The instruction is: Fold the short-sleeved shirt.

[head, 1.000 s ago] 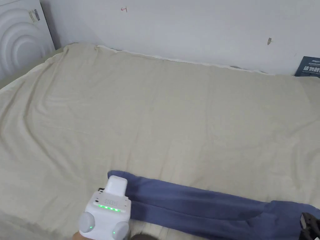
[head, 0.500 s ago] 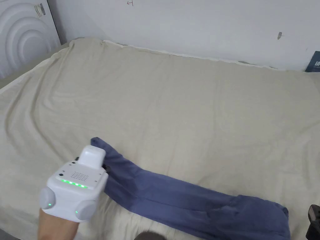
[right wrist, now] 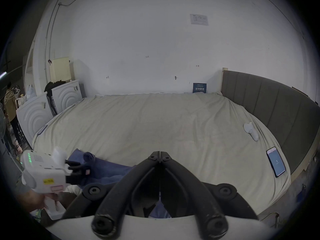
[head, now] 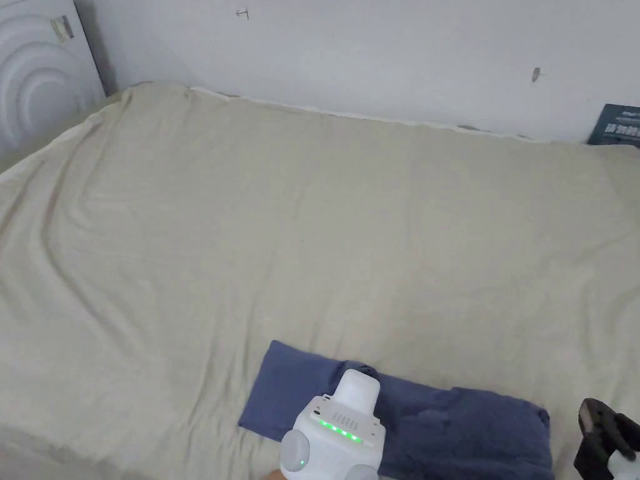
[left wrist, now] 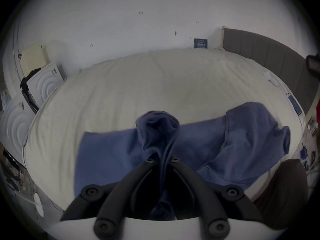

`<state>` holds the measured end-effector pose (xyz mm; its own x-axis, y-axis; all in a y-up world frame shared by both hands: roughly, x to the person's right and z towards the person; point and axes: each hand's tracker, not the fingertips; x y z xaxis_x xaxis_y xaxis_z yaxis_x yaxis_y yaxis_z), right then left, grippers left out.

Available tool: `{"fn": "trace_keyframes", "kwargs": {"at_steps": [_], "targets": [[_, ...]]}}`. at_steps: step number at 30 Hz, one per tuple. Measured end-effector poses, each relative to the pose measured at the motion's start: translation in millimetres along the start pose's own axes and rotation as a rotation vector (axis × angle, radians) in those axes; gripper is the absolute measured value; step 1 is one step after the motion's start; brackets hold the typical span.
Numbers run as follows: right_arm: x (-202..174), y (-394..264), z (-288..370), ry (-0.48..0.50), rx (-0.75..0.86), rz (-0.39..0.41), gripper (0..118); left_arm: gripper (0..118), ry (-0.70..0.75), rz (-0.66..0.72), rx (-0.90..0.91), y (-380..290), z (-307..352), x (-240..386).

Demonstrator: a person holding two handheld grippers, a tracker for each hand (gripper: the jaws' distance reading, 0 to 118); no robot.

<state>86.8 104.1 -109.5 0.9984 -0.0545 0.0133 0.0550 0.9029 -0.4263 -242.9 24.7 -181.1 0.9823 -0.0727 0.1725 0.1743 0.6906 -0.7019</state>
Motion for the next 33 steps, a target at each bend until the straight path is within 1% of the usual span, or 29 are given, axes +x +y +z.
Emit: {"fn": "trace_keyframes", "kwargs": {"at_steps": [1,2,3,4,5,6,8,10,11,12,13,14,15,16,18,19,20,21,23,24,25,27,28,29,30,31,33], "targets": [[2,-1,1,-0.005,-0.005,-0.003,0,27,-0.022,-0.008,-0.031,1,0,-1],[4,-2,2,-0.003,-0.008,-0.006,0,56,-0.037,-0.005,-0.03,1,7,-3],[6,-5,3,-0.001,-0.008,-0.01,0,88,-0.092,0.017,0.019,-3,15,-12],[6,-6,4,-0.005,-0.009,-0.015,0,115,-0.12,0.041,0.074,-7,28,-20],[7,-8,4,-0.008,-0.011,-0.02,0,118,-0.117,0.058,0.108,-8,43,-28],[8,-9,3,-0.009,-0.016,-0.03,0,118,-0.087,0.071,0.135,-6,61,-38],[9,-10,2,-0.007,-0.018,-0.049,0,118,0.045,0.093,0.176,-3,90,-51],[9,-9,3,-0.003,-0.013,-0.062,0,118,0.164,0.107,0.232,-2,101,-63],[9,-8,4,0.0,-0.011,-0.067,0,115,0.222,0.105,0.229,0,97,-65],[8,-6,6,0.005,-0.007,-0.07,0,101,0.285,0.092,0.205,6,93,-63],[7,-5,8,0.01,-0.002,-0.07,0,56,0.339,0.075,0.168,12,87,-59],[7,-4,10,0.01,0.003,-0.065,0,14,0.374,0.064,0.142,14,79,-55],[6,-3,12,0.007,0.008,-0.051,0,2,0.374,0.07,0.114,14,65,-53],[5,-1,15,-0.002,0.015,-0.036,0,2,0.333,0.084,0.093,12,53,-52],[6,0,18,-0.013,0.02,-0.019,0,2,0.232,0.087,-0.017,12,29,-46],[7,0,18,-0.017,0.019,-0.012,0,2,0.214,0.077,-0.017,4,22,-33],[8,-1,18,-0.02,0.017,-0.012,0,2,0.203,0.061,-0.011,-1,16,-23],[11,-1,18,-0.02,0.016,-0.014,0,2,0.202,-0.003,-0.026,-4,9,-7],[15,0,18,-0.018,0.014,-0.032,0,2,0.196,-0.067,-0.033,-16,2,26],[17,0,18,-0.02,0.013,-0.039,0,1,0.241,-0.098,0.002,-21,8,43],[19,0,18,-0.023,0.01,-0.042,0,1,0.242,-0.105,0.043,-23,16,51],[20,0,17,-0.033,0.007,-0.042,0,1,0.1,-0.057,0.069,-27,23,52],[20,1,16,-0.032,0.005,-0.044,0,1,0.035,-0.067,0.075,-27,26,53],[20,1,15,-0.029,0.003,-0.047,0,1,-0.006,-0.093,0.081,-27,29,56],[19,0,13,-0.03,-0.001,-0.047,0,1,-0.009,-0.124,0.096,-28,35,59],[18,0,13,-0.03,-0.003,-0.046,0,1,-0.03,-0.111,0.106,-28,46,55],[16,0,14,-0.028,0.0,-0.048,0,1,-0.121,0.0,0.126,-30,57,28]]}}
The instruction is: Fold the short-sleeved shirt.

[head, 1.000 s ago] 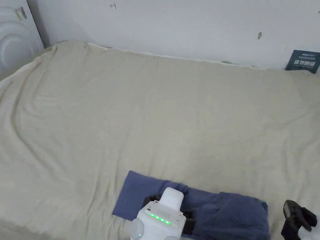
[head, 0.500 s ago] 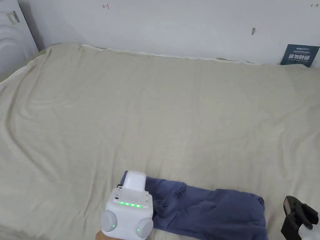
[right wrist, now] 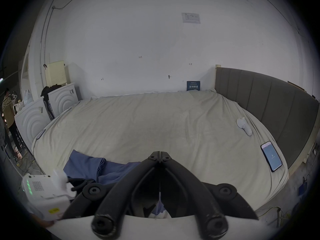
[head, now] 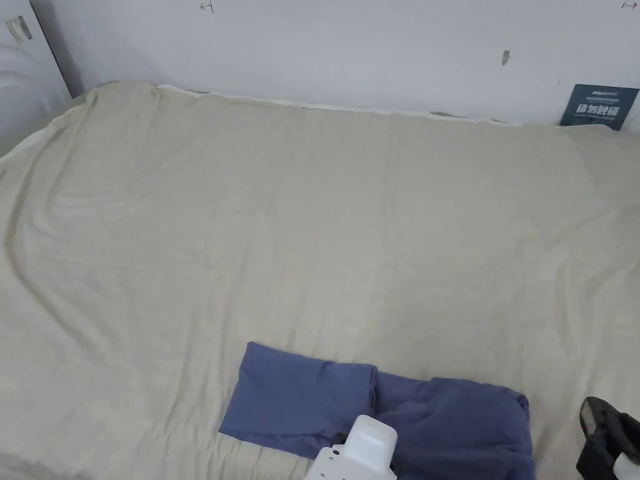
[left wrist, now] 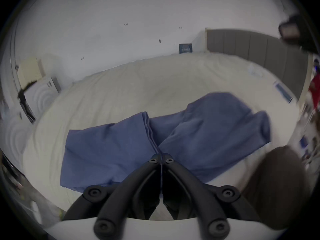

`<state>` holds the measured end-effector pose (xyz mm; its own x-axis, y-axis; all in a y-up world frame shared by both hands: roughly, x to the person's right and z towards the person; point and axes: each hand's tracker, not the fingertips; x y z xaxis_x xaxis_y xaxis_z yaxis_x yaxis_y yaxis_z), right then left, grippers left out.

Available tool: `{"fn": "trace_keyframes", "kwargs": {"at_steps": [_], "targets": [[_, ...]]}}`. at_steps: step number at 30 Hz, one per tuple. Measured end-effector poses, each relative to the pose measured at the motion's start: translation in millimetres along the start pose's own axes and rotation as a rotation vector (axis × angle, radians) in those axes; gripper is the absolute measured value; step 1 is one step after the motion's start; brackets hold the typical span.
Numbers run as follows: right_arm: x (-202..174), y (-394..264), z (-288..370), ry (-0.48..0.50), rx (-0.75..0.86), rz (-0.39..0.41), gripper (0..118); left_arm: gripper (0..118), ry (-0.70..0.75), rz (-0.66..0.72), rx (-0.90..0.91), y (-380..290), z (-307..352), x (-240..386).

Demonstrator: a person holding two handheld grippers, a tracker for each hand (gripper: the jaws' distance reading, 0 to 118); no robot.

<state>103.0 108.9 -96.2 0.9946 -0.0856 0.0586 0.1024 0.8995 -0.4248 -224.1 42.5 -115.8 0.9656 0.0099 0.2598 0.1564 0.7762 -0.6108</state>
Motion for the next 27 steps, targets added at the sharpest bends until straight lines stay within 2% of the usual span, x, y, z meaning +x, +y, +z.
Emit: {"fn": "trace_keyframes", "kwargs": {"at_steps": [5,7,8,9,10,11,12,13,14,16,17,19,20,21,22,23,24,25,26,27], "targets": [[-3,1,2,0.012,0.013,0.001,0,1,-0.038,0.332,0.118,-8,31,-105],[-4,2,2,0.017,0.016,-0.002,0,2,-0.117,0.401,0.131,-11,24,-161],[-4,3,1,0.02,0.016,-0.005,0,8,-0.128,0.419,0.114,-11,22,-182],[-5,4,1,0.025,0.015,-0.007,0,27,-0.102,0.442,0.077,-11,21,-200],[-6,4,0,0.026,0.016,-0.006,0,72,-0.1,0.486,0.051,-16,16,-216],[-8,4,-1,0.028,0.016,-0.005,0,107,-0.113,0.537,0.025,-20,9,-230],[-9,4,-2,0.032,0.015,-0.004,0,118,-0.139,0.596,-0.008,-28,0,-243],[-10,3,-4,0.036,0.013,-0.005,0,117,-0.125,0.63,0.058,-40,-3,-256],[-11,3,-5,0.039,0.011,-0.005,0,117,-0.168,0.73,0.003,-51,-8,-250],[-14,1,-7,0.043,0.005,-0.002,0,117,-0.224,0.825,-0.008,-69,-26,-252],[-14,1,-7,0.044,0.004,-0.002,0,117,-0.189,0.799,-0.036,-70,-30,-250],[-14,1,-6,0.047,0.002,-0.002,0,114,-0.024,0.672,-0.124,-58,-40,-237],[-14,1,-6,0.045,0.001,-0.001,0,113,-0.014,0.588,-0.11,-55,-41,-228],[-13,1,-4,0.043,0.0,0.002,0,105,0.004,0.53,-0.108,-47,-37,-218],[-11,0,-3,0.04,0.003,0.004,0,73,0.026,0.505,-0.131,-37,-32,-206],[-10,0,-2,0.035,0.004,0.005,0,54,0.057,0.452,-0.158,-26,-30,-197],[-8,0,-3,0.033,0.003,0.003,0,46,0.122,0.374,-0.171,-18,-26,-184],[-7,0,-4,0.032,0.0,-0.004,0,41,0.124,0.324,-0.162,-16,-24,-179],[-5,1,-4,0.031,-0.001,-0.011,0,41,0.034,0.351,-0.16,-19,-27,-186],[-5,1,-3,0.031,0.001,-0.018,0,16,-0.074,0.429,-0.163,-25,-33,-190]]}}
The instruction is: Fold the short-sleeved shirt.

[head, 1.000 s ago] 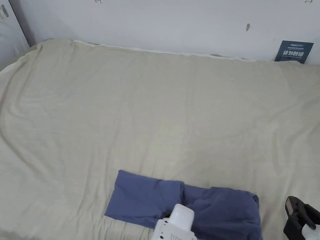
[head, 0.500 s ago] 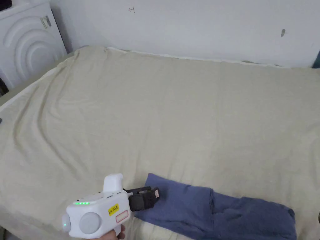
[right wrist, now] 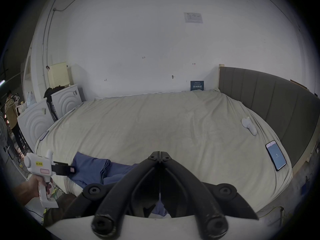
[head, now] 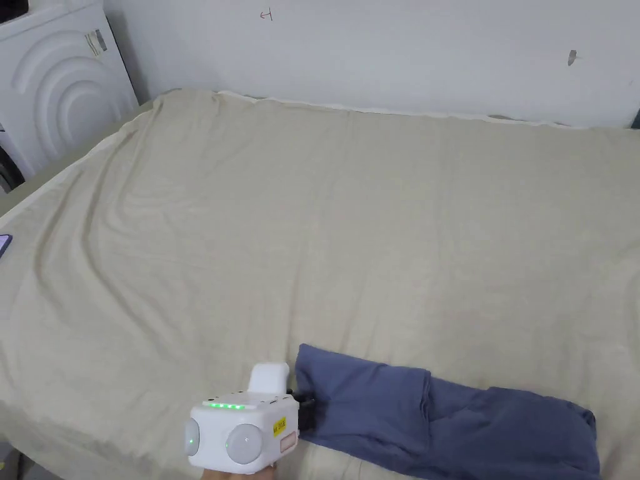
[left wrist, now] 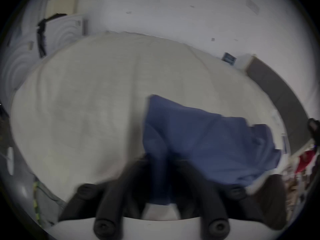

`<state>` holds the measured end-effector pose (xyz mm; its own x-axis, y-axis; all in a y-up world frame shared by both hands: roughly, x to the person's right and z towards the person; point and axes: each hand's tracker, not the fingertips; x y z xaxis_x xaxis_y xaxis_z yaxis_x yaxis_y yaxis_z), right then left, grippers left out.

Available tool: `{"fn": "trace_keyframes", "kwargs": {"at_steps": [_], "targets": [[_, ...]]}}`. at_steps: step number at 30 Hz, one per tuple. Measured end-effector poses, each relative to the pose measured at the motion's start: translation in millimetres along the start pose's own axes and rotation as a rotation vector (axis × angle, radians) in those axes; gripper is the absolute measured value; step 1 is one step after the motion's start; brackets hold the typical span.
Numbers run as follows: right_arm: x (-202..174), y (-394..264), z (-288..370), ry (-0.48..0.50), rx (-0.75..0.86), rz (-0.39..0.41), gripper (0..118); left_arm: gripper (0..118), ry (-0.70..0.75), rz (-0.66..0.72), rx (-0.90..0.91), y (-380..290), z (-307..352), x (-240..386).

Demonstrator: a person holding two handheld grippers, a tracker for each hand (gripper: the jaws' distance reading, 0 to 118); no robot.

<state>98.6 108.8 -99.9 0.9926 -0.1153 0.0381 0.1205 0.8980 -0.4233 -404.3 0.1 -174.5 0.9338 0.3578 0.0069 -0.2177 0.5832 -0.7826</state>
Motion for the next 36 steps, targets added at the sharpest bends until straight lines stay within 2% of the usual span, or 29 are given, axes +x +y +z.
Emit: {"fn": "trace_keyframes", "kwargs": {"at_steps": [1,3,5,8,12,16,18,20,25,29,30,33,34,35,36], "targets": [[0,1,2,-0.001,0.004,-0.005,0,12,0.054,0.039,0.009,-3,6,10],[1,2,6,-0.005,0.011,-0.008,0,12,0.106,-0.043,0.043,2,17,10],[1,4,10,-0.009,0.021,-0.009,0,12,0.132,-0.067,0.104,6,30,7],[1,6,12,-0.013,0.027,0.0,0,10,0.169,-0.027,0.134,17,49,3],[0,8,13,-0.01,0.036,-0.008,0,10,0.302,-0.166,0.194,43,83,-7],[-4,8,11,0.001,0.037,-0.011,0,10,0.344,-0.151,0.274,58,124,-27],[-7,8,10,0.007,0.036,-0.014,0,10,0.365,-0.211,0.3,63,139,-18],[-9,8,9,0.015,0.038,-0.013,0,10,0.3,-0.3,0.32,62,144,4],[-12,12,13,0.025,0.049,-0.015,0,10,0.108,-0.592,0.331,32,117,116],[-6,13,24,0.014,0.054,-0.001,0,10,-0.077,-0.688,0.225,-2,61,188],[-4,13,26,0.009,0.053,0.002,0,10,-0.086,-0.718,0.201,-12,45,204],[3,12,34,-0.011,0.051,0.006,0,10,-0.073,-0.675,0.086,-38,-7,221],[5,12,35,-0.009,0.045,0.009,0,19,-0.081,-0.658,0.019,-44,-22,219],[6,12,37,-0.012,0.043,0.012,0,46,-0.076,-0.651,-0.012,-48,-26,218],[6,12,39,-0.016,0.046,0.013,0,81,-0.059,-0.652,0.01,-55,-16,217]]}}
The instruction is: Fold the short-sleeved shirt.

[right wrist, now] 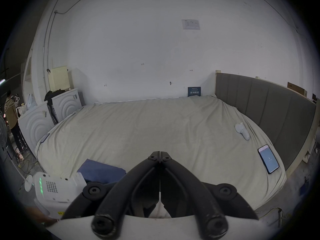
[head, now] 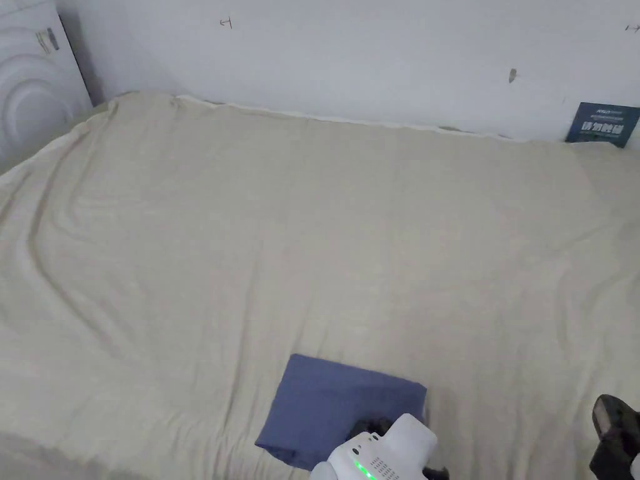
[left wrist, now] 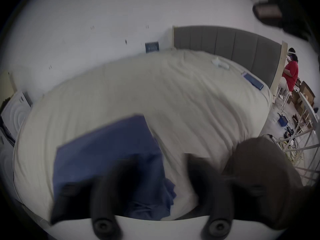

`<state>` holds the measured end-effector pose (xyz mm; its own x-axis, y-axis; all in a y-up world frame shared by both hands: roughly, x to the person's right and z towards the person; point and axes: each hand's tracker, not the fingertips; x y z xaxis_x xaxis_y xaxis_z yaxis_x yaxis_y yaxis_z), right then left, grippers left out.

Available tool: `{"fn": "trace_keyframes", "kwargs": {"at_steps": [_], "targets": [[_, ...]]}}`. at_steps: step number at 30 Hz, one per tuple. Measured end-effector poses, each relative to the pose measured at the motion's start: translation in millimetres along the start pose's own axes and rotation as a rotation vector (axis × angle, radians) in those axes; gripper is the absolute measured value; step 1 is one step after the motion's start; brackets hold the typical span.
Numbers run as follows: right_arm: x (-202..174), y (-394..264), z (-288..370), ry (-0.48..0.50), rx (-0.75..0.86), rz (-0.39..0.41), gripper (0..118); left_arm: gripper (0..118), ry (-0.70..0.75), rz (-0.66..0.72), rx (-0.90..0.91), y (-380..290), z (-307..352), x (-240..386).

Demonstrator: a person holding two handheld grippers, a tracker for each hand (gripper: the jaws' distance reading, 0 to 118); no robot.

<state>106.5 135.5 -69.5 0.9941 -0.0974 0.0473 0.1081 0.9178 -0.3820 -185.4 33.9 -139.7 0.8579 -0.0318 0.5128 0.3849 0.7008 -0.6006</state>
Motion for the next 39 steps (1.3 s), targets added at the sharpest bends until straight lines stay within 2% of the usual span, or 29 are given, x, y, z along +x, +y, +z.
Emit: {"fn": "trace_keyframes", "kwargs": {"at_steps": [1,2,4,7,8,9,10,11,14,17,18,21,23,26,28,29,31,33,35,37,38,39], "targets": [[1,0,2,0.007,0.004,0.004,0,111,0.021,0.006,0.052,-7,17,0],[2,-1,3,0.009,0.008,0.006,0,118,0.02,0.024,0.143,-15,35,-4],[0,-4,-3,0.011,0.006,-0.001,0,118,0.093,0.059,0.228,-15,72,-16],[-6,-7,-13,0.04,-0.01,-0.027,0,118,0.373,0.058,0.298,-8,90,-24],[-9,-7,-14,0.049,-0.013,-0.027,0,113,0.448,0.072,0.266,-4,84,-25],[-12,-7,-12,0.059,-0.008,-0.023,0,90,0.497,0.077,0.206,3,75,-27],[-16,-7,-10,0.07,-0.001,-0.013,0,34,0.5,0.063,0.128,10,61,-28],[-19,-6,-9,0.075,0.002,0.002,0,4,0.485,0.07,0.073,17,52,-31],[-27,-5,-5,0.08,0.005,0.048,0,4,0.376,0.102,0.018,8,17,-18],[-30,-5,-4,0.088,-0.006,0.055,0,4,0.369,0.0,-0.003,-1,-8,26],[-32,-5,-5,0.091,-0.015,0.061,0,4,0.348,0.003,-0.006,-2,-7,35],[-43,-9,-16,0.165,-0.067,0.102,0,4,0.138,0.175,0.043,-14,-1,24],[-52,-13,-27,0.217,-0.093,0.088,0,4,0.047,0.219,0.12,-18,33,5],[-65,-24,-60,0.419,-0.207,-0.049,0,4,0.058,0.276,0.239,-27,84,-36],[-77,-40,-95,0.537,-0.337,-0.141,0,3,0.036,0.433,0.289,-52,92,-81],[-83,-48,-109,0.554,-0.392,-0.184,0,3,0.023,0.507,0.299,-60,99,-105],[-94,-66,-139,0.627,-0.468,-0.233,0,3,-0.079,0.675,0.273,-80,103,-159],[-96,-86,-171,0.71,-0.598,-0.356,0,4,-0.186,0.821,0.24,-102,95,-201],[-90,-108,-196,0.693,-0.712,-0.486,0,4,-0.234,0.913,0.176,-116,87,-223],[-76,-128,-213,0.538,-0.78,-0.567,0,4,-0.208,0.915,0.173,-123,78,-237],[-67,-139,-220,0.52,-0.804,-0.602,0,4,-0.202,0.911,0.17,-123,74,-241],[-55,-150,-225,0.617,-0.808,-0.718,0,4,-0.201,0.911,0.168,-122,69,-239]]}}
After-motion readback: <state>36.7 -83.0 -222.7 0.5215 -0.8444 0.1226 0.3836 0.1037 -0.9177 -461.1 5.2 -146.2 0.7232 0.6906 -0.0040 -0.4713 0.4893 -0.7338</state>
